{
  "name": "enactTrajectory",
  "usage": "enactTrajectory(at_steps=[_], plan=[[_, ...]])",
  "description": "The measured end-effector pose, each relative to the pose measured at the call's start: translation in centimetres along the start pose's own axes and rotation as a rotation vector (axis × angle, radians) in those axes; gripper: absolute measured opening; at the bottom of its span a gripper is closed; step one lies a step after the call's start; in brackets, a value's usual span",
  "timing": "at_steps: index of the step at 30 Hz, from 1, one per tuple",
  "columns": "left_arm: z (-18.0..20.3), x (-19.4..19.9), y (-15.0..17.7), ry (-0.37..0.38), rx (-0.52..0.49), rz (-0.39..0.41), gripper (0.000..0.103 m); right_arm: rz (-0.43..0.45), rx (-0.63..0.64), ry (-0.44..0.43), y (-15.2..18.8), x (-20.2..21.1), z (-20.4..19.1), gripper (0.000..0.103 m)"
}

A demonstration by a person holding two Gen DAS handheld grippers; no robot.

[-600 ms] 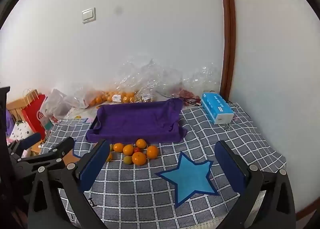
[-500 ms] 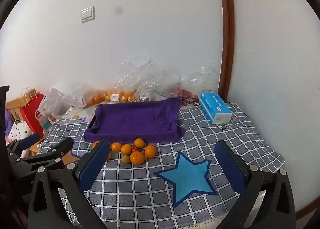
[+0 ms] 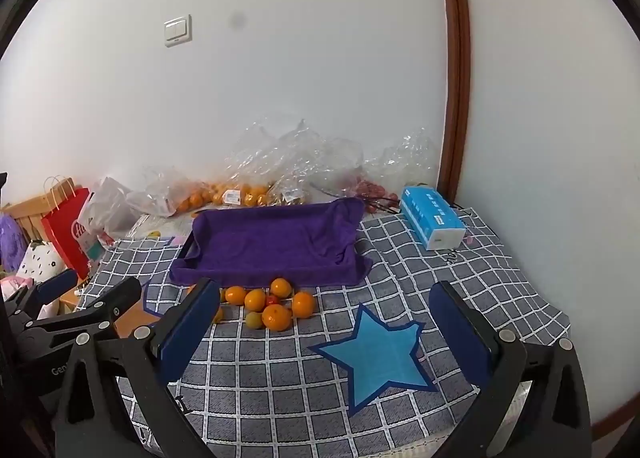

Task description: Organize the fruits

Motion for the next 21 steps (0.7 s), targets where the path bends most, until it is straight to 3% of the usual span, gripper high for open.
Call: enactTrajectory(at_steps=[21], plan=[[-0.37, 0.19, 0.01, 0.008, 0.009, -0.004, 0.103, 0.005, 0.001, -0.006, 0.36, -0.36, -0.43, 0.103]])
Point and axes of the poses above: each gripper's, at about its wrist camera, not at the fingertips, and x roughly against the way its jaws point, z to its right, y to its underside, the point moved 5 cm from there along -x, roughly the way its jaws point, and after that the axes turned 9 degrees about x, right-handed, at the moved point
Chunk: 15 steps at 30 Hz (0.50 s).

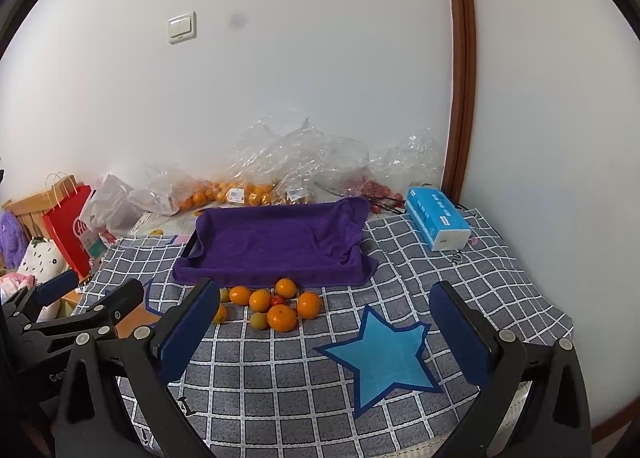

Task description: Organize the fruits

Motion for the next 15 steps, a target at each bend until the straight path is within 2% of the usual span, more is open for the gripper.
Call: enactTrajectory(at_steps=[15], plan=[[-0.27, -0.1, 0.02, 0.004, 0.002, -0.004, 0.103, 0.006, -0.003, -0.004, 0.05, -0.03, -0.04, 0.103]])
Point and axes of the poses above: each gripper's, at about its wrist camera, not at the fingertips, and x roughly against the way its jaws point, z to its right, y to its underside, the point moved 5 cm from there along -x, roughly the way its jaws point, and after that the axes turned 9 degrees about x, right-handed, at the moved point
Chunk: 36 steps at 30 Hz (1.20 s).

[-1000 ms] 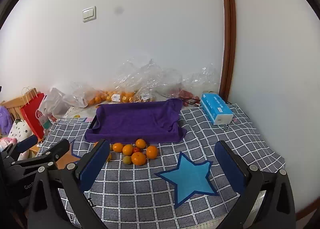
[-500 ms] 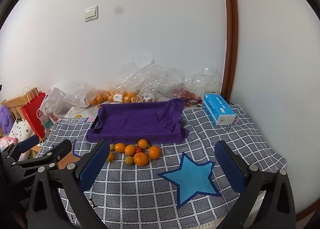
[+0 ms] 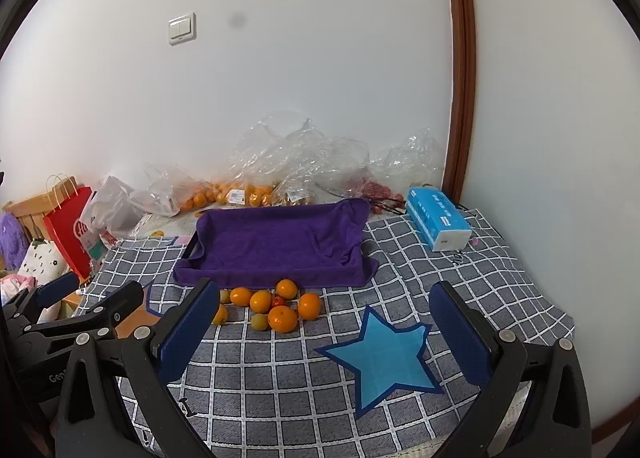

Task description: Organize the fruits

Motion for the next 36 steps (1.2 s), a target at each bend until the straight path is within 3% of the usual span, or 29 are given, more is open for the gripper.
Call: enactTrajectory(at_steps=[36], plan=[[0.47, -0.25, 0.79, 0.013, -0.007, -0.008, 0.103, 0.007, -0.008, 0.012, -0.09, 0.39, 0.14, 0.103]])
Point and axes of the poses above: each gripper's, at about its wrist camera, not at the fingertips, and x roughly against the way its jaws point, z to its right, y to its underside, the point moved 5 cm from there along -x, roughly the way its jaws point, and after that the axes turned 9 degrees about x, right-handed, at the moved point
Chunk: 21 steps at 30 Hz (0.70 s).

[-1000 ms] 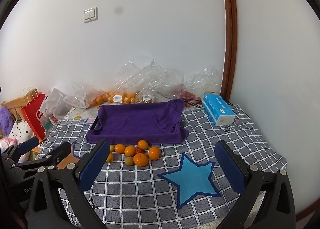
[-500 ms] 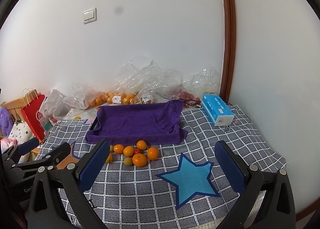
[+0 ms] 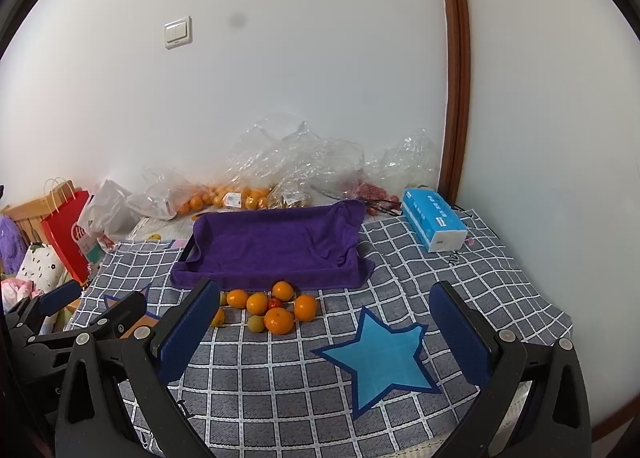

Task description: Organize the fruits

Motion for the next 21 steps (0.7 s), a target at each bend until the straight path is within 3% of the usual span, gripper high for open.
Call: enactTrajectory(at_steps=[21], plan=[[0.1, -2.4, 0.2, 0.004, -0.008, -0.038, 0.103, -0.012, 0.011, -0.008, 0.7, -1.8, -0.7, 0.103]])
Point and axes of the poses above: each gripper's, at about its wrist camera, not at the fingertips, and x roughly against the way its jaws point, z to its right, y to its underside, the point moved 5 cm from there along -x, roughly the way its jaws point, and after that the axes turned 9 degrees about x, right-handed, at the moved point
